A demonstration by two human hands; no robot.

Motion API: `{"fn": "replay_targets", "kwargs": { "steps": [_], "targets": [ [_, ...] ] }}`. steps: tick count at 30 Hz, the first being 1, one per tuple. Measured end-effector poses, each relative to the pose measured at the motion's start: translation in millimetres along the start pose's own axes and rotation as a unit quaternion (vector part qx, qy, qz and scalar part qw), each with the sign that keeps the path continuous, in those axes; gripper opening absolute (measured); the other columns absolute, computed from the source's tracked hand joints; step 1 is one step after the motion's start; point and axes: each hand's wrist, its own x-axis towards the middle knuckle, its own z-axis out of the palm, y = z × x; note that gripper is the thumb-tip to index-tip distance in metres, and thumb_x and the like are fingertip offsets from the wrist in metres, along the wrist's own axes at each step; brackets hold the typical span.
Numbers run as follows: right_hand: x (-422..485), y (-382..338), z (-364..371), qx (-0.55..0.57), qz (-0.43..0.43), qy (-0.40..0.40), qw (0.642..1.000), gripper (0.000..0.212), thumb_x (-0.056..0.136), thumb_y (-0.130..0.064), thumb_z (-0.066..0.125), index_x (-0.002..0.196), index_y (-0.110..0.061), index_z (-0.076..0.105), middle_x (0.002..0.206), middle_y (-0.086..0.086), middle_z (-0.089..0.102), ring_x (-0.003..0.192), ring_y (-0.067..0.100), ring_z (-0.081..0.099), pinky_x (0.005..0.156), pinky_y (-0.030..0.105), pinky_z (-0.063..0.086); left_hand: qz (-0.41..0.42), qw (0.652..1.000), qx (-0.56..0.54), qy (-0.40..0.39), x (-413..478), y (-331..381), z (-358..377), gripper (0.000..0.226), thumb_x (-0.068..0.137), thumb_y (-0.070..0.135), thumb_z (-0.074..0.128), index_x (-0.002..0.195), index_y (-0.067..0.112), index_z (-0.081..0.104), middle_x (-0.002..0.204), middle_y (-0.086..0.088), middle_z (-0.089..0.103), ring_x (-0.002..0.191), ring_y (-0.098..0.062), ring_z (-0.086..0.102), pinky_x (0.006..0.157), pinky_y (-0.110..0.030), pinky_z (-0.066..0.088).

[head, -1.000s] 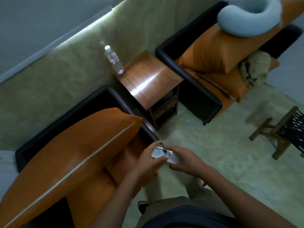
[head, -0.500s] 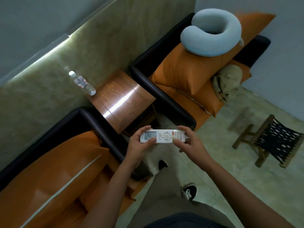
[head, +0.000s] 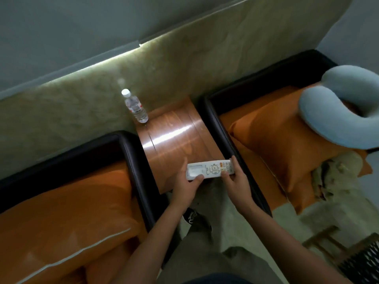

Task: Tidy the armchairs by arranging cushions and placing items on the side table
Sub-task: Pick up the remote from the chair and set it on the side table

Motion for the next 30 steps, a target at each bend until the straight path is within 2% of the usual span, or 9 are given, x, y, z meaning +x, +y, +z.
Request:
{"fn": "replay_targets", "kwargs": {
  "steps": [3,6,10,14,18,21,25,27,30],
  "targets": [
    [49,-14,20,-0.049,-0.013,-0.036,0.998,0.068,0.102,-0.021,0.054,0.159,-0.021,0.018,0.141,0.000,0.050,0.125,0.014,0.054,0.090,0.018,0.051,-0.021,1.000,0.010,0.001,46,3,-14,0.088,0.088,0.020,0.075,0.158,0.028,0.021,0.134,0.008,0.059,0.119,-0.008,0.058,0.105,-0.033,0.049],
    [93,-29,34,-0.074,-0.013,-0.082,0.994,0.061,0.102,-0.019,0.054,0.154,-0.031,0.024,0.123,-0.012,0.055,0.109,0.001,0.059,0.075,0.008,0.052,-0.047,0.999,-0.019,0.012,82,11,-25,0.085,0.092,0.016,0.070,0.158,0.026,0.017,0.128,0.018,0.052,0.118,-0.006,0.054,0.104,-0.026,0.045],
    [159,-36,58,-0.139,-0.030,-0.138,0.980,0.058,0.098,-0.027,0.059,0.150,-0.033,0.033,0.126,-0.007,0.060,0.113,0.009,0.064,0.081,0.022,0.060,-0.068,0.996,-0.031,0.052,133,8,-35,0.084,0.091,0.018,0.071,0.158,0.027,0.020,0.142,0.010,0.045,0.125,-0.011,0.052,0.108,-0.038,0.048],
    [225,-26,89,-0.194,-0.053,-0.189,0.961,0.078,0.095,-0.034,0.059,0.158,-0.038,0.012,0.154,-0.001,0.041,0.133,0.015,0.051,0.102,0.035,0.052,-0.090,0.992,-0.019,0.086,191,-10,-46,0.088,0.089,0.014,0.074,0.159,0.021,0.020,0.155,0.002,0.039,0.130,-0.010,0.048,0.108,-0.035,0.047],
    [285,-12,123,-0.204,-0.039,-0.200,0.957,0.079,0.094,-0.035,0.057,0.159,-0.034,0.013,0.148,-0.002,0.047,0.127,0.015,0.053,0.101,0.039,0.053,-0.097,0.989,0.023,0.113,254,-42,-50,0.087,0.087,0.014,0.075,0.157,0.014,0.024,0.158,-0.004,0.035,0.136,-0.017,0.045,0.107,-0.026,0.045],
    [328,-3,145,-0.210,-0.060,-0.206,0.954,0.074,0.099,-0.027,0.059,0.160,-0.025,0.016,0.157,0.001,0.037,0.140,0.019,0.041,0.115,0.044,0.040,-0.096,0.987,0.046,0.122,299,-60,-51,0.087,0.087,0.019,0.076,0.157,0.013,0.025,0.154,-0.005,0.038,0.137,-0.019,0.043,0.115,-0.037,0.037],
    [380,4,170,-0.275,-0.117,-0.226,0.927,0.071,0.102,-0.028,0.054,0.161,-0.019,0.014,0.165,0.001,0.024,0.153,0.021,0.018,0.126,0.040,0.014,-0.078,0.985,0.066,0.136,347,-77,-63,0.087,0.087,0.027,0.077,0.157,0.016,0.027,0.154,-0.005,0.040,0.141,-0.017,0.038,0.120,-0.036,0.030],
    [398,6,180,-0.308,-0.148,-0.231,0.911,0.070,0.103,-0.028,0.052,0.160,-0.015,0.013,0.166,0.003,0.021,0.155,0.020,0.011,0.126,0.040,-0.001,-0.065,0.984,0.104,0.128,364,-80,-72,0.088,0.087,0.031,0.076,0.157,0.015,0.025,0.157,-0.006,0.038,0.145,-0.018,0.034,0.119,-0.027,0.023],
    [416,2,194,-0.329,-0.179,-0.223,0.900,0.069,0.103,-0.025,0.051,0.159,-0.012,0.015,0.165,0.005,0.024,0.154,0.016,0.014,0.125,0.041,-0.008,-0.052,0.978,0.155,0.128,385,-80,-85,0.086,0.089,0.032,0.074,0.157,0.013,0.025,0.161,-0.004,0.032,0.147,-0.017,0.029,0.115,-0.020,0.019]
  ]
}}
